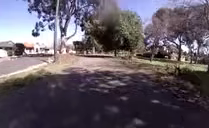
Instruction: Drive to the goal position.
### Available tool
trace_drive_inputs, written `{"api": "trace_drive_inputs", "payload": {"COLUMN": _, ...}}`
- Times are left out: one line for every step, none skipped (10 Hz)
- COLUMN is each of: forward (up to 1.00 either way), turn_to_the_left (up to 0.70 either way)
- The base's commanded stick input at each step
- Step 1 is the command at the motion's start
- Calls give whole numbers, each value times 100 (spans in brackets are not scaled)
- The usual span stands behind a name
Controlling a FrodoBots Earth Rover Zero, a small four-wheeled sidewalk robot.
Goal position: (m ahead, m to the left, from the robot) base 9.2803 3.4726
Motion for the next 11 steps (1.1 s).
{"api": "trace_drive_inputs", "payload": {"forward": 70, "turn_to_the_left": 3}}
{"api": "trace_drive_inputs", "payload": {"forward": 70, "turn_to_the_left": 3}}
{"api": "trace_drive_inputs", "payload": {"forward": 70, "turn_to_the_left": 3}}
{"api": "trace_drive_inputs", "payload": {"forward": 70, "turn_to_the_left": 3}}
{"api": "trace_drive_inputs", "payload": {"forward": 70, "turn_to_the_left": 3}}
{"api": "trace_drive_inputs", "payload": {"forward": 70, "turn_to_the_left": 3}}
{"api": "trace_drive_inputs", "payload": {"forward": 70, "turn_to_the_left": 3}}
{"api": "trace_drive_inputs", "payload": {"forward": 70, "turn_to_the_left": 3}}
{"api": "trace_drive_inputs", "payload": {"forward": 70, "turn_to_the_left": 2}}
{"api": "trace_drive_inputs", "payload": {"forward": 70, "turn_to_the_left": 2}}
{"api": "trace_drive_inputs", "payload": {"forward": 70, "turn_to_the_left": 3}}
